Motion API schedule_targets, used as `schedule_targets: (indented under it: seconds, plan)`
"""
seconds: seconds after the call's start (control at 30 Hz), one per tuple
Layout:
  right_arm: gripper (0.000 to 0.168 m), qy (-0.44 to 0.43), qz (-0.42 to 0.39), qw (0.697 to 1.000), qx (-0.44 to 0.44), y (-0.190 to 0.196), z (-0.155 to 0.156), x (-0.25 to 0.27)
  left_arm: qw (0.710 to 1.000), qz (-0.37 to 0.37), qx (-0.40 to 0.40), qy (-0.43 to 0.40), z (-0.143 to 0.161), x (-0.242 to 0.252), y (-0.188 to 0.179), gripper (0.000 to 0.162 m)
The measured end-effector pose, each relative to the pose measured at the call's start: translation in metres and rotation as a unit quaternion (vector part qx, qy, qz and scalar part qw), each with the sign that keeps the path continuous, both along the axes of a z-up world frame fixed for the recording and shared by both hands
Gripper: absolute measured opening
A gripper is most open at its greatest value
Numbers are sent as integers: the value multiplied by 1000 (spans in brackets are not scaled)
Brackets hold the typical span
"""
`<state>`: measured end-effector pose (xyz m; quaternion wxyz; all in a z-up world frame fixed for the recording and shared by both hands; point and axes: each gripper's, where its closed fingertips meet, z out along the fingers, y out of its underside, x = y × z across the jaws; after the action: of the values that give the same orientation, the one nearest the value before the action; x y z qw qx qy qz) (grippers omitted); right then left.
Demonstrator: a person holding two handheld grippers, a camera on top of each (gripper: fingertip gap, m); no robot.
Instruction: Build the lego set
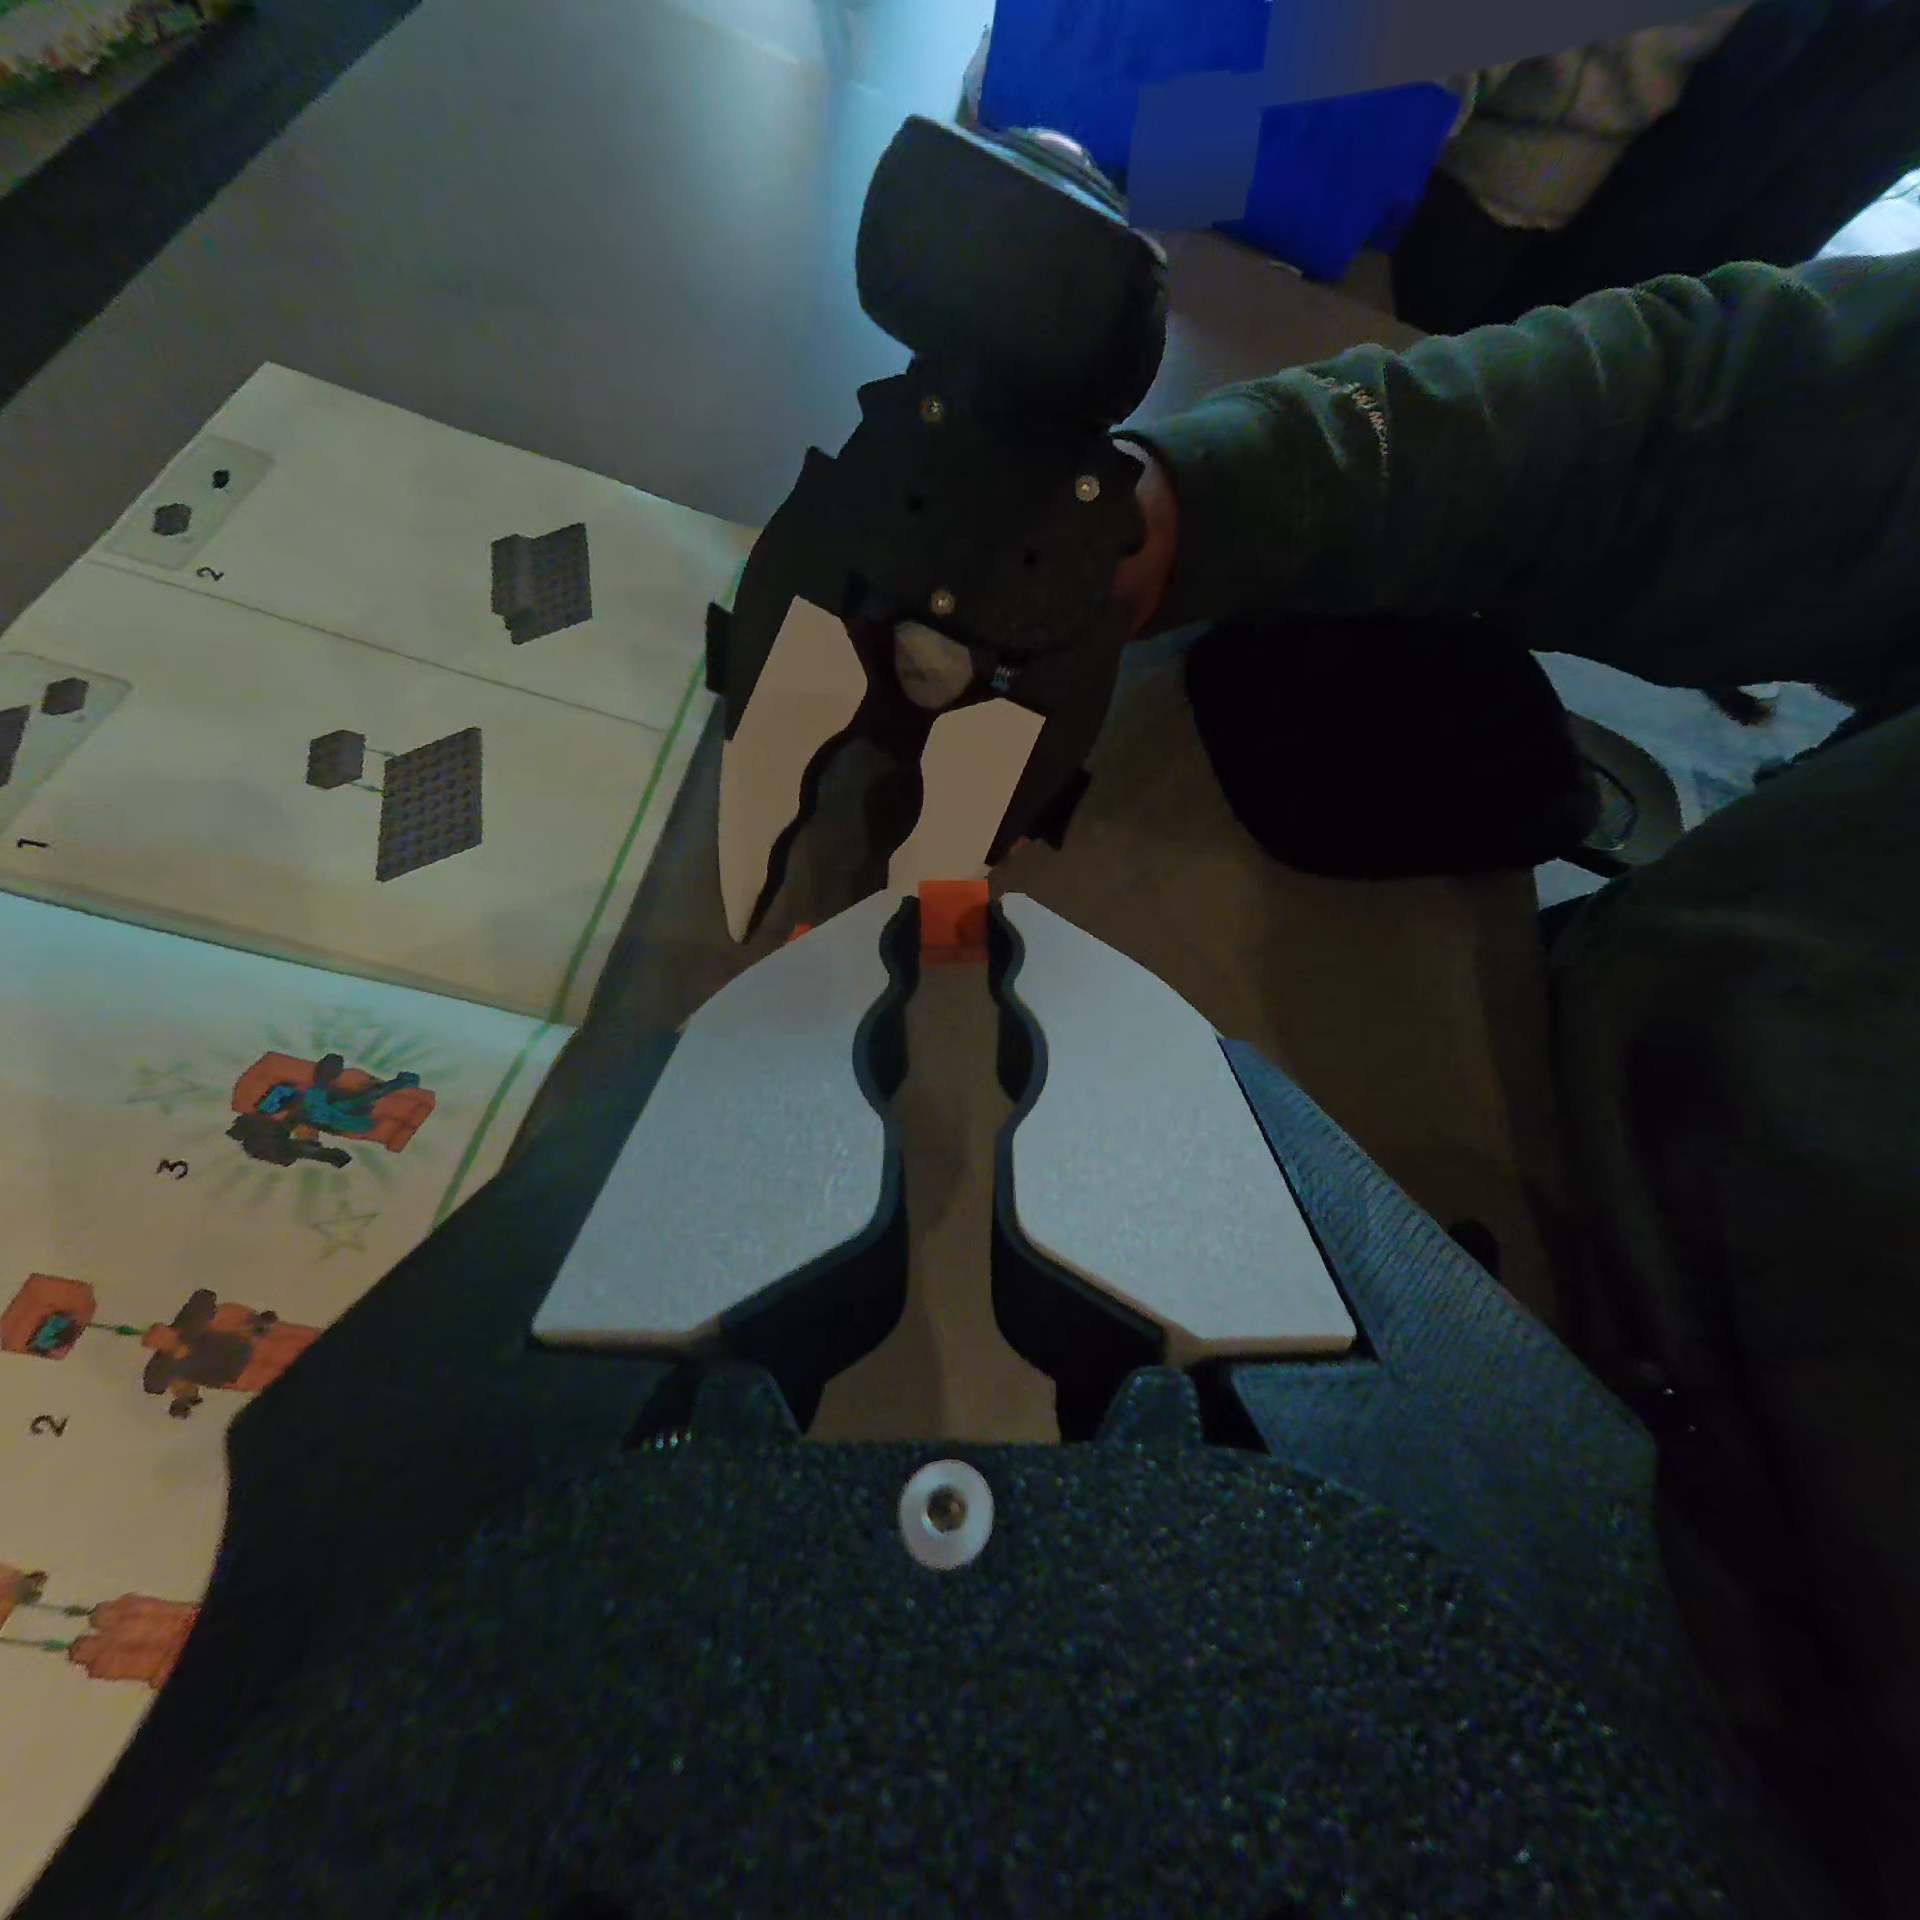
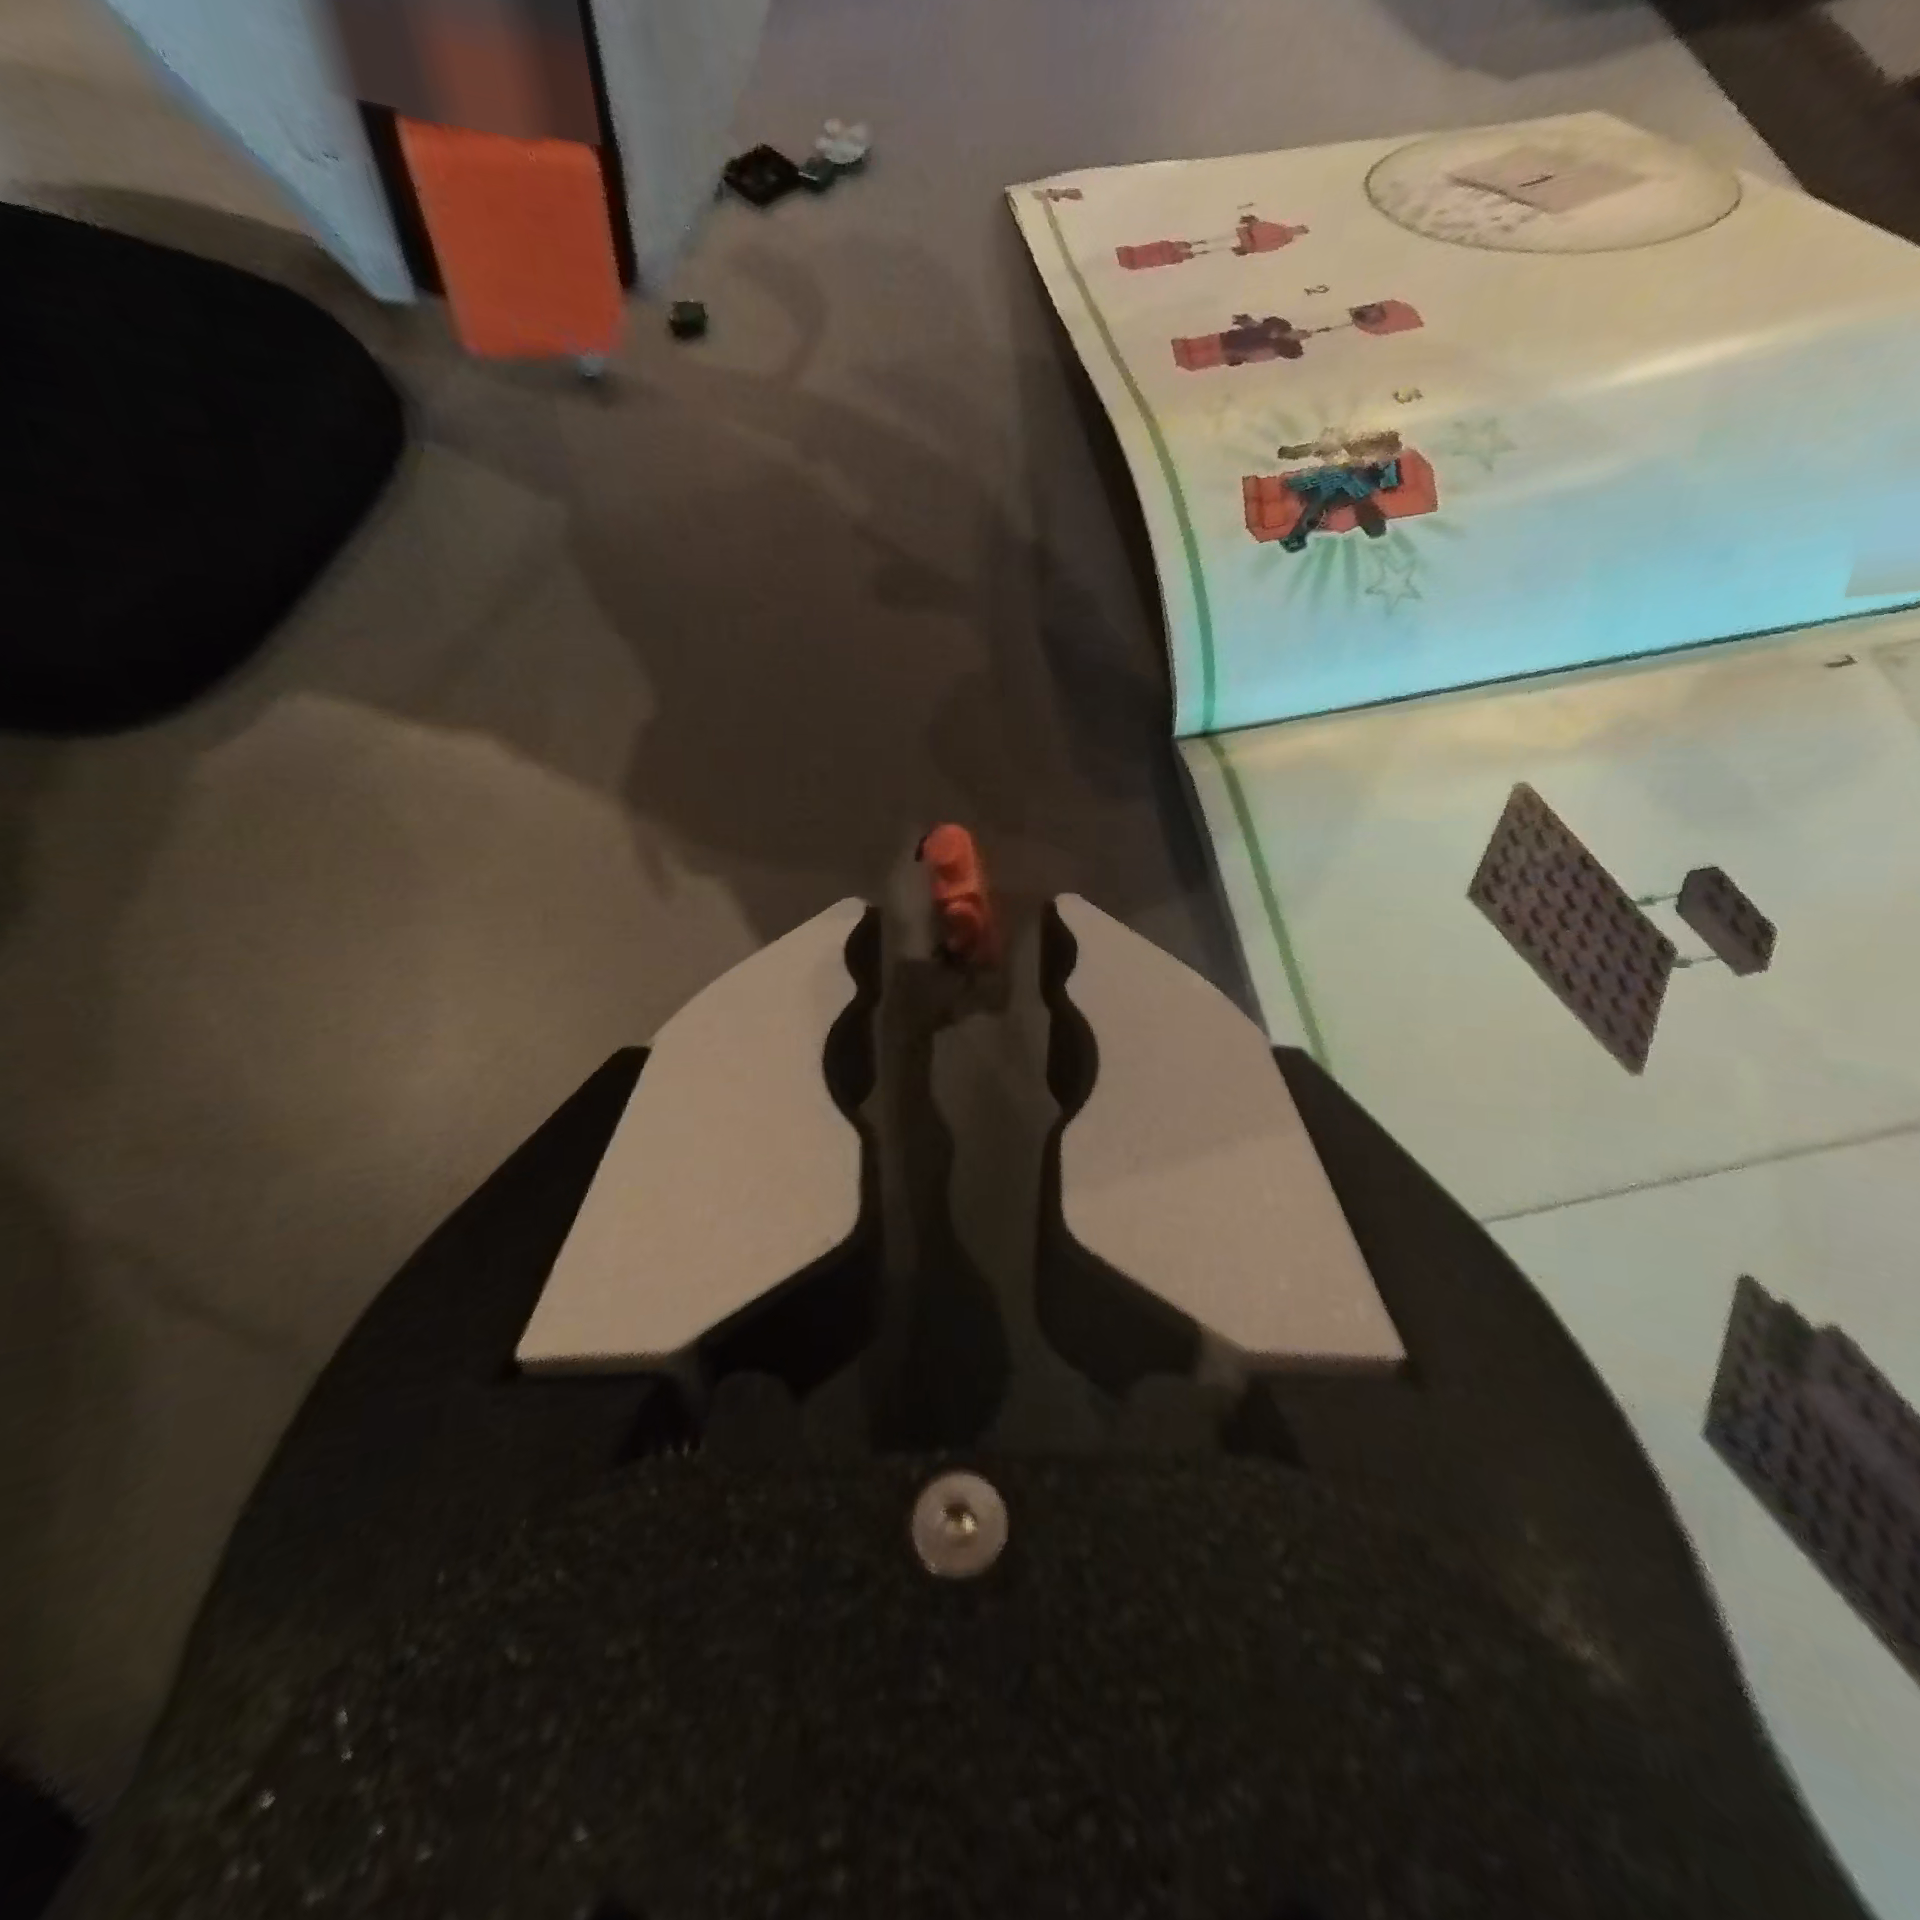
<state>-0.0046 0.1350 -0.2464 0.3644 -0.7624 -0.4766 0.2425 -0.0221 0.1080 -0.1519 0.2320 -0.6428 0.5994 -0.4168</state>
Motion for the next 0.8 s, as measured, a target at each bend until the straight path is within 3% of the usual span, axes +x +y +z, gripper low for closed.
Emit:
schedule_targets:
  seconds: [0.13,0.27,0.57,0.8]
  plan:
    - [11,-14,-2,1000,9,4,-3,0,1000,5,-5,-2,0,-1,4,12]
    - [9,6,-3,1000,-3,0,1,-1,1000,3,-5,-1,0,-1,5,12]
    - [8,55,16,986,-154,-41,30,-19,999,1,-31,37,-8,6,-1,12]
    - [8,58,18,980,-188,-56,42,-24,994,-25,-86,63,-17,8,-18,12]
